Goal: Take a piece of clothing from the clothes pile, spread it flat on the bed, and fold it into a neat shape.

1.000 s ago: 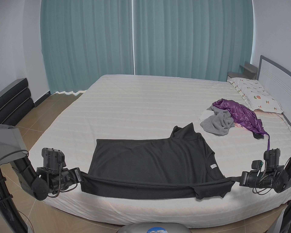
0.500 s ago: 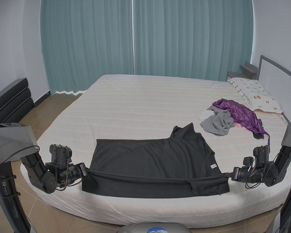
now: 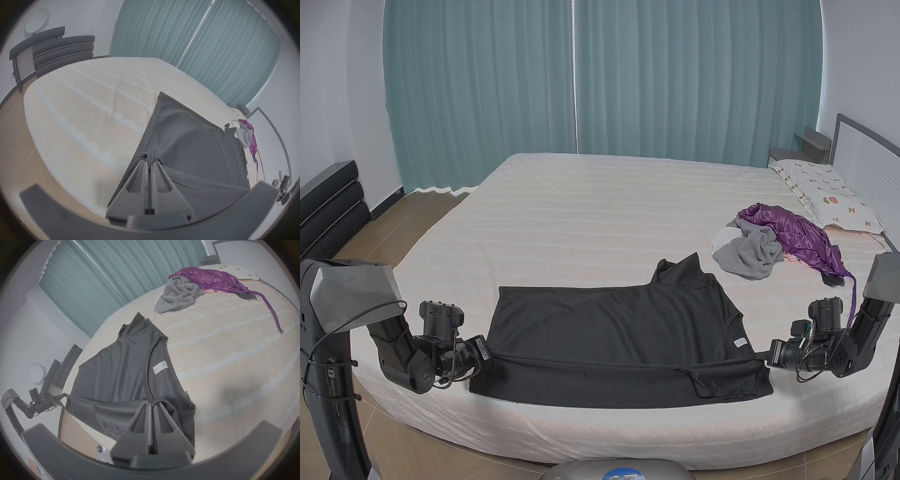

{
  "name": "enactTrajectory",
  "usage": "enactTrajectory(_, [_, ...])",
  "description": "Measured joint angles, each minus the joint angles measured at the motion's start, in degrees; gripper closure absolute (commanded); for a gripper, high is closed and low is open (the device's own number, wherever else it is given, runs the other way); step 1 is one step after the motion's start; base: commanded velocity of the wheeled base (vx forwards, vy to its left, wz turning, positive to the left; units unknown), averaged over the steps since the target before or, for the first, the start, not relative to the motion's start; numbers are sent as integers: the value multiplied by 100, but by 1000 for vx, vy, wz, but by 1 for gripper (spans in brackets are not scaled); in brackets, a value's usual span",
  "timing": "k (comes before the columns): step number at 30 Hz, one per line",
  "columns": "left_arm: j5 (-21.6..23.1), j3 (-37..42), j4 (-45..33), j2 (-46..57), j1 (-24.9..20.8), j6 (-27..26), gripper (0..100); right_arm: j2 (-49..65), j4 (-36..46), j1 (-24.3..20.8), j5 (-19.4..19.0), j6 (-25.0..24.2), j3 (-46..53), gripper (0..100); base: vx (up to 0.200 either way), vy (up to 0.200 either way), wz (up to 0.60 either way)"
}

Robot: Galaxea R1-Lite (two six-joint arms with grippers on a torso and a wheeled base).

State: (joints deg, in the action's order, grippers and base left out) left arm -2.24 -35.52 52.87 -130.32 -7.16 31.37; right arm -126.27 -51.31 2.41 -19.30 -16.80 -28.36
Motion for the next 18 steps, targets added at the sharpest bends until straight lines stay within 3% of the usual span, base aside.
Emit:
enactTrajectory(12, [0, -295, 1, -422, 0, 304, 100, -347, -23, -167, 1, -312, -251, 100, 0, 0, 0])
enactTrajectory(13, [1, -312, 4, -439, -1, 319, 0, -361, -22, -176, 1, -318, -257, 100, 0, 0, 0])
enactTrajectory(14, [1, -321, 4, -457, -4, 328, 0, -374, -23, -187, 1, -323, -265, 0, 0, 0, 0])
enactTrajectory(18, [4, -345, 6, -500, -6, 341, 0, -408, -50, -197, 0, -336, -273, 0, 0, 0, 0])
